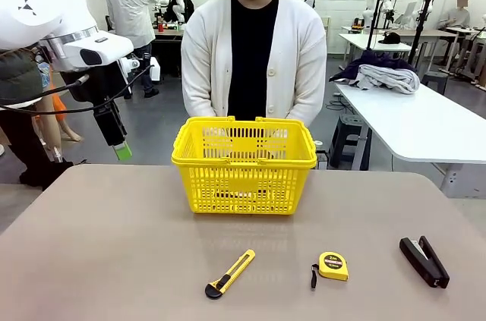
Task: Place the items the person wants into the basket.
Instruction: Pick up the item the person points to and place it in the Market Basket.
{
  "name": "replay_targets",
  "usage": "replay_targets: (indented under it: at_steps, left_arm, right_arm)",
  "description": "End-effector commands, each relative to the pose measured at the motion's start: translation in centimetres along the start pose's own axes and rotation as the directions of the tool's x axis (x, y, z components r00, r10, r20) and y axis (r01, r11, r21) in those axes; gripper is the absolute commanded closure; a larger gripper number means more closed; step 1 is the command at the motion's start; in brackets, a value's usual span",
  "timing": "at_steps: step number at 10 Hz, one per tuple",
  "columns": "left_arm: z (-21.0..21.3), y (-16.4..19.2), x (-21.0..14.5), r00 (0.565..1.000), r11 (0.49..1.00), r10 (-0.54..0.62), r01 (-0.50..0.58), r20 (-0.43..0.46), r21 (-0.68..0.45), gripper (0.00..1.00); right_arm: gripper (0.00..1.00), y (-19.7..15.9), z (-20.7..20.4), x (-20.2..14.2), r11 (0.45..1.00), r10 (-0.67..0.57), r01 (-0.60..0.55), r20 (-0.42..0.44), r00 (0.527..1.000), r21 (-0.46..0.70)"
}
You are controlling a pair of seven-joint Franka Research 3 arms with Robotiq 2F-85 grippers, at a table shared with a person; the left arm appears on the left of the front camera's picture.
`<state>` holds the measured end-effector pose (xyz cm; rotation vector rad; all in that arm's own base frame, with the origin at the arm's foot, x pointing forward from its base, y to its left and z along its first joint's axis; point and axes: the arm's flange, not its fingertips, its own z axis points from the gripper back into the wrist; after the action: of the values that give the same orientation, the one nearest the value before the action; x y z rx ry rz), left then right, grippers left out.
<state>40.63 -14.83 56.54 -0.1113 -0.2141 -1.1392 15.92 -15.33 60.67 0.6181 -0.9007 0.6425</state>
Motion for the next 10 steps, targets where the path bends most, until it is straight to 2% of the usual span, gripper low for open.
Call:
replay_targets:
  at_steps: [1,9,10]
  left_arm:
    - [0.2,-0.1,0.1,1.0,1.0,-0.002,0.002,0.002,0.002,0.0]
    - [0.0,-0.1,0.1,1.0,1.0,-0.002,0.002,0.0,0.0,0.0]
    - [1.2,1.1,-2.3,0.994,0.996,-0.079,0.082,0.074,-0.043,0.0]
  right_arm:
    - [0.0,0.0,-0.1,0.0,1.0,0.011,-0.011,0.007,1.0,0.015]
    - [0.0,0.0,-0.1,0.0,1.0,0.011,-0.011,0.007,1.0,0.015]
    - [0.0,0.0,-0.1,0.0,1.0,0.011,-0.011,0.007,1.0,0.015]
